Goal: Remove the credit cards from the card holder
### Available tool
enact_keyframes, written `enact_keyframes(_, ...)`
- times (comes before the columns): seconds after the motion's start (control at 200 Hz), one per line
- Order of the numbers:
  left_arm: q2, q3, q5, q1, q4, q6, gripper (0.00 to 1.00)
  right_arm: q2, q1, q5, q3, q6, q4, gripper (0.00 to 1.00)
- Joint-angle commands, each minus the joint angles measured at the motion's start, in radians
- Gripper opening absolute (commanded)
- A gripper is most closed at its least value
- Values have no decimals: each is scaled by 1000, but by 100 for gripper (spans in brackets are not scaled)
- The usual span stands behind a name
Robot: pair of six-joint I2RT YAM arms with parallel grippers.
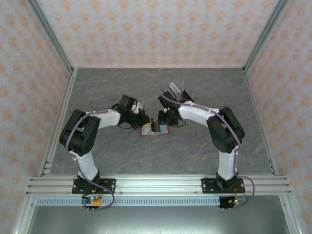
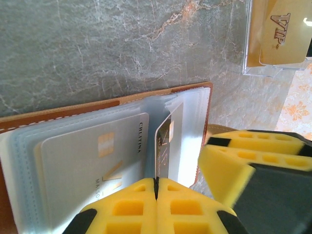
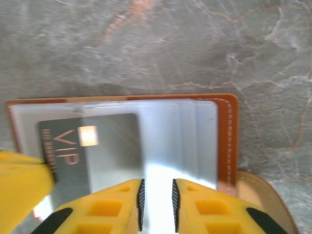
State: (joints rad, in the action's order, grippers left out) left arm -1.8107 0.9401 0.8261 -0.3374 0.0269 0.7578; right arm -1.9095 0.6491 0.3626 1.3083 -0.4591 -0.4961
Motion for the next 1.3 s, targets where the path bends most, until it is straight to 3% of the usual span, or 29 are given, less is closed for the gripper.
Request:
enact_keyframes(0.0,15,-1,-11,13,27,-15,2,23,0,64,-8,7,36,25)
enact_keyframes(0.716,-36,25,34,-3,-29,38,19,-90,1,88,23,12,-5,23)
enact_keyframes(0.831,-48,35,32,-6,-27,40,18,-91,2,84,22,12,-7,23)
enact_keyframes(1.006,-39,39,10,-6,-22,42,8,-89,0,69,16,11,-14,23)
enact_keyframes(1.296,81,59,-117,18,202,-79,2,-30,-9,10,-21,4,9,22)
